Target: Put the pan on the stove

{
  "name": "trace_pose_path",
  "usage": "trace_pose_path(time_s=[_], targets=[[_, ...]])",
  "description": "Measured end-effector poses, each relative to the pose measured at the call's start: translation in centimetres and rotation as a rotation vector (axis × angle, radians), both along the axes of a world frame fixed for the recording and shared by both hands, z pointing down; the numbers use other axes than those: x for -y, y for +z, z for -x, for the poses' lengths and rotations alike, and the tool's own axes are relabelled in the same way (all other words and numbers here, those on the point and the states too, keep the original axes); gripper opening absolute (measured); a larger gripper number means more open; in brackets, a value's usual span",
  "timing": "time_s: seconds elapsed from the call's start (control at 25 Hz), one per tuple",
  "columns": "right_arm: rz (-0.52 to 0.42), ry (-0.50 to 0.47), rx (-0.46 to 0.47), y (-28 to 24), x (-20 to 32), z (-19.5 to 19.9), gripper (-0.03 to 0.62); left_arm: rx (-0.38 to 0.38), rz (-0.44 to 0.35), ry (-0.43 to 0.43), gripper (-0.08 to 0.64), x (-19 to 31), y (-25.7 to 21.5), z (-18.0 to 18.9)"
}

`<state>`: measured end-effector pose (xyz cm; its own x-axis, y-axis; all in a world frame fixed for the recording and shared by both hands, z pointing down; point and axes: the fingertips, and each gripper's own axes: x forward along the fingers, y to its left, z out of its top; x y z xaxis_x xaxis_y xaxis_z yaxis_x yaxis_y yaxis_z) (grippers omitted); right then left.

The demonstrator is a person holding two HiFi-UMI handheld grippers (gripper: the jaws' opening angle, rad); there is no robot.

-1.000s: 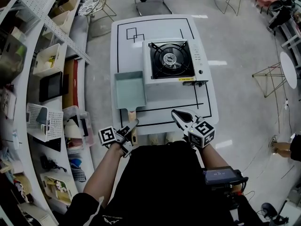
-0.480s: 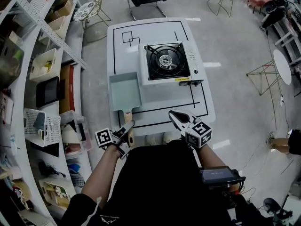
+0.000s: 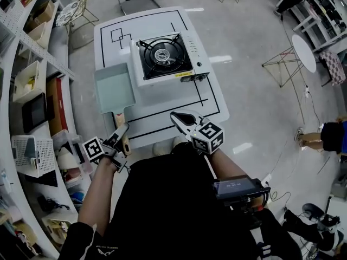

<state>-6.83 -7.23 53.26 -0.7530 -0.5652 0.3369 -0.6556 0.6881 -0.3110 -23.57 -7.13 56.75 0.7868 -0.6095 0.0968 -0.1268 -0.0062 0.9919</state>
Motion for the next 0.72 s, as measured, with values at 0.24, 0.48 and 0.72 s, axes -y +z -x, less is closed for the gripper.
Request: trace_pose_path(time_s=[0.24, 0.48, 0.72], targets=[[0.001, 0.031, 0.0, 0.1, 0.1, -0.2, 0.026, 0.004, -0.026, 0.012, 0.105, 1.3, -1.1, 0.1], [-0.002, 0.055, 0.009, 0.2, 0.9, -0.4, 0.026, 0.001, -0.043, 0.014, 0.106, 2.5, -2.3, 0.1], [0.018, 0.065, 0.017, 0.7, 1.1, -1.7, 0.026, -0.017, -0.041, 0.013, 0.107, 4.0, -3.3, -1.3]])
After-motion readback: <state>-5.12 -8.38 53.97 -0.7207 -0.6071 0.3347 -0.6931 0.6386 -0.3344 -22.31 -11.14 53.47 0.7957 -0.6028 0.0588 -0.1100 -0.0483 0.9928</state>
